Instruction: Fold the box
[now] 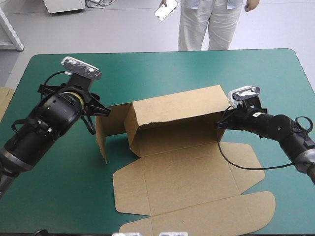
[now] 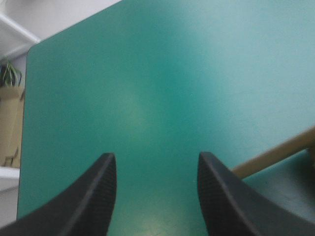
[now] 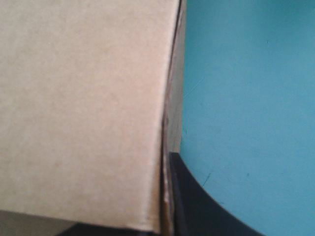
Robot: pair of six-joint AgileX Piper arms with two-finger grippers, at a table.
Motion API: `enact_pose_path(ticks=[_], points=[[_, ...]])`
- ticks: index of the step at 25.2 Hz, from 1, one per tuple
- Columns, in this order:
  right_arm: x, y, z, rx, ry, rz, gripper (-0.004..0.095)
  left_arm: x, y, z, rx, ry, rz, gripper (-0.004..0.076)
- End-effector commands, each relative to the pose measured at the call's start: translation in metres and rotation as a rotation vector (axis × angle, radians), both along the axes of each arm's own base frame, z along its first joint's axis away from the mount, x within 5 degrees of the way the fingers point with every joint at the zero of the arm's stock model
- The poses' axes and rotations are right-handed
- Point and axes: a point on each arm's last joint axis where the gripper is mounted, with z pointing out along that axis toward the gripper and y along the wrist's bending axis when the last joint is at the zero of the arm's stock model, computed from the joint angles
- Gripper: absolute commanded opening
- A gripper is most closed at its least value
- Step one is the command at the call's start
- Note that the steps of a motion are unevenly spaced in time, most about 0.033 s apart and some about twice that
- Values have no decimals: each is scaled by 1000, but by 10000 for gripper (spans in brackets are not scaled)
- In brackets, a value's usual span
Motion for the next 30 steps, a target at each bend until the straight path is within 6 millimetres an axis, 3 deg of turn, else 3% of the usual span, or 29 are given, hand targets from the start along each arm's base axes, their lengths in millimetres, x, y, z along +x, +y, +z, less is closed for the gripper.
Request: enact_pose_path(ticks=[1,4,6,11,16,30], points=[[-2,3,3,50,34,-13,-20,8,48,16,-102,-52,173,367],[-2,3,3,55,37,-18,-20,19,92,3,-287,-3,306,367],[-2,3,2,56,39,-17,-19,22,99,-11,-371,47,277,367],[-3,2,1,30,45,2,51,26,99,-42,-403,98,261,367],[-4,5,9,66,86,5,-13,27,99,-54,-395,110,261,367],[-1,-7,86,-26,178,-118,-14,29,99,-52,-375,80,235,367]])
